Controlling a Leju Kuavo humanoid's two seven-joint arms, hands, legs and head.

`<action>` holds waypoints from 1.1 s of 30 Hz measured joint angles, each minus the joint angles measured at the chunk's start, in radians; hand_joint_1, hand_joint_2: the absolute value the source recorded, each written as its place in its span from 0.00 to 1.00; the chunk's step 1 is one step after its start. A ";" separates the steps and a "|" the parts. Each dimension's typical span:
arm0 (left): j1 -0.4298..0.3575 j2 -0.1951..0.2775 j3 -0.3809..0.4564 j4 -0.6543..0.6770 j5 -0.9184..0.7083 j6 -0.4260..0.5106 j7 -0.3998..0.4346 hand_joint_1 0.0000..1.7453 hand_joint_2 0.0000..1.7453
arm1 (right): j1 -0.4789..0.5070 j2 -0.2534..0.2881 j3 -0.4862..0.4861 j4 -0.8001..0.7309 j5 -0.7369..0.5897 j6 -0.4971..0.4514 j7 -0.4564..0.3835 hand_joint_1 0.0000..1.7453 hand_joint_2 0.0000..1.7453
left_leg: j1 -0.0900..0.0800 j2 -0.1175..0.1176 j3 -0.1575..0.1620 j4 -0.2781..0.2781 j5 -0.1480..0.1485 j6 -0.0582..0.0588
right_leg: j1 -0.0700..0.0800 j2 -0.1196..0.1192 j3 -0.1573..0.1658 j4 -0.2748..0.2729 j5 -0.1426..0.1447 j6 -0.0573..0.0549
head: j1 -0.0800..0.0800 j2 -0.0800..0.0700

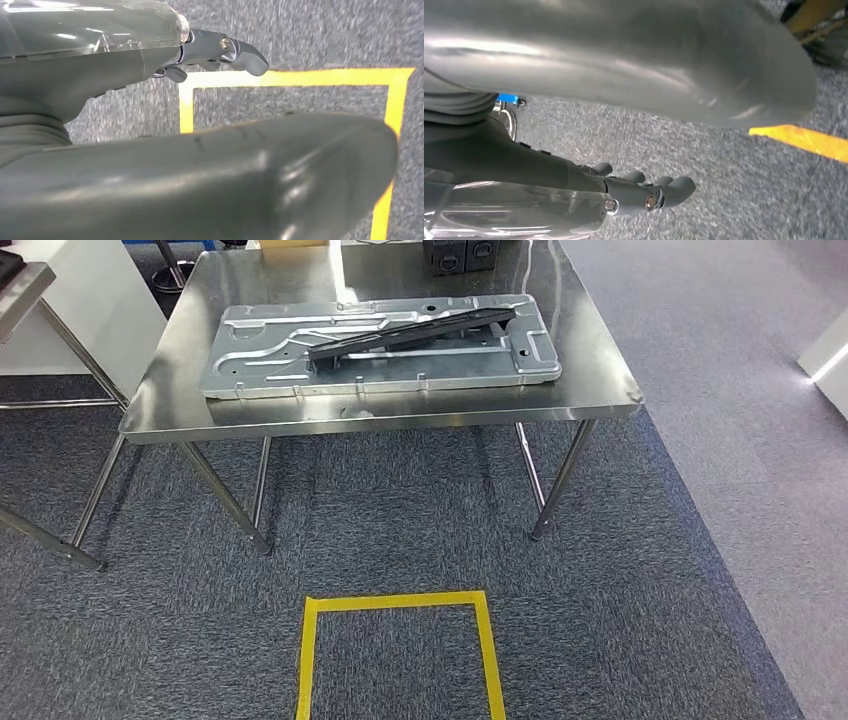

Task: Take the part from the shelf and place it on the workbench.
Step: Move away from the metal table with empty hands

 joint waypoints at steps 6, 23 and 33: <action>0.006 0.018 -0.006 0.000 0.007 -0.003 -0.021 0.00 0.00 | 0.003 0.018 0.013 0.010 0.023 0.044 0.107 0.00 0.00 | 0.005 0.008 -0.043 -0.022 0.053 0.037 | -0.007 0.008 -0.043 0.115 -0.116 0.031 | 0.002 0.000; 0.010 0.051 -0.040 0.000 -0.046 0.007 -0.015 0.00 0.00 | -0.005 0.042 0.015 0.014 0.006 0.006 0.055 0.00 0.00 | 0.009 0.001 -0.243 0.270 -0.057 -0.023 | -0.006 0.001 0.099 -0.022 -0.079 -0.026 | 0.001 0.000; -0.017 0.057 -0.058 0.000 -0.051 0.005 -0.017 0.00 0.00 | -0.010 0.049 0.016 0.014 0.010 0.004 0.058 0.00 0.00 | 0.004 -0.002 -0.022 0.002 0.008 0.009 | -0.005 0.003 -0.004 0.015 -0.001 0.015 | 0.000 0.000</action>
